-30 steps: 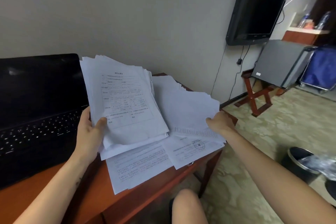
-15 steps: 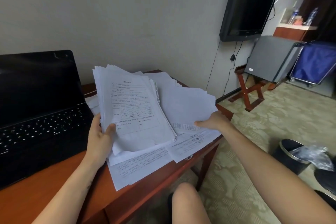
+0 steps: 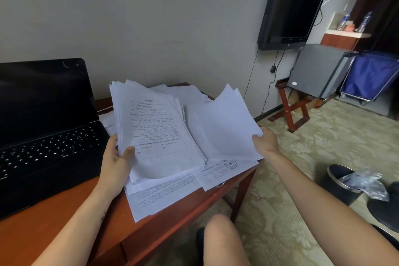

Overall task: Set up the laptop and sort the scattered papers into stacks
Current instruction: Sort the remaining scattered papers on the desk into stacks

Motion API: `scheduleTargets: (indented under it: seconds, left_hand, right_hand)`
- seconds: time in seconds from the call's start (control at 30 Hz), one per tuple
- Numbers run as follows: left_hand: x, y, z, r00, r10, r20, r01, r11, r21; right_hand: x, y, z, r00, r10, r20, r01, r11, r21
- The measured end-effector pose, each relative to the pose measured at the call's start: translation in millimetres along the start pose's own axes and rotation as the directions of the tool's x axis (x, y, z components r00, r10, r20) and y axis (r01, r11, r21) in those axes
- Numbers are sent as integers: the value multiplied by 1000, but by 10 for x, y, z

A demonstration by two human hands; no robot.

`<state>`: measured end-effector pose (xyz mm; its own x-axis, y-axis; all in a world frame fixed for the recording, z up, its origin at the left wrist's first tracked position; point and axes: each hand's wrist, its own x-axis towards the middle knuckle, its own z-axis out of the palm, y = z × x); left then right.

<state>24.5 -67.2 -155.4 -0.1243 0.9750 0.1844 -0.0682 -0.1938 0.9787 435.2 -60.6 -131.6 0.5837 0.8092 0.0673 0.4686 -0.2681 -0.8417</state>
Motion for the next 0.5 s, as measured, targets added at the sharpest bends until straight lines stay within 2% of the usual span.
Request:
scheduleTargets:
  seconds: [0.13, 0.23, 0.33, 0.5]
  left_hand:
    - [9, 4, 3, 1000, -12, -1, 12, 1000, 10]
    - [11, -6, -9, 1000, -31, 3, 31, 999, 13]
    - [13, -11, -11, 998, -56, 16, 56, 998, 30]
    - [40, -26, -27, 995, -96, 25, 95, 994, 51]
  right_hand:
    - [7, 40, -62, 997, 57, 45, -62, 990, 123]
    - [-39, -2, -70, 990, 122, 75, -140, 937, 320]
    - [-86, -25, -50, 979, 138, 150, -191, 881, 433]
    - [-212, -167, 128, 967, 49, 251, -151, 901, 406]
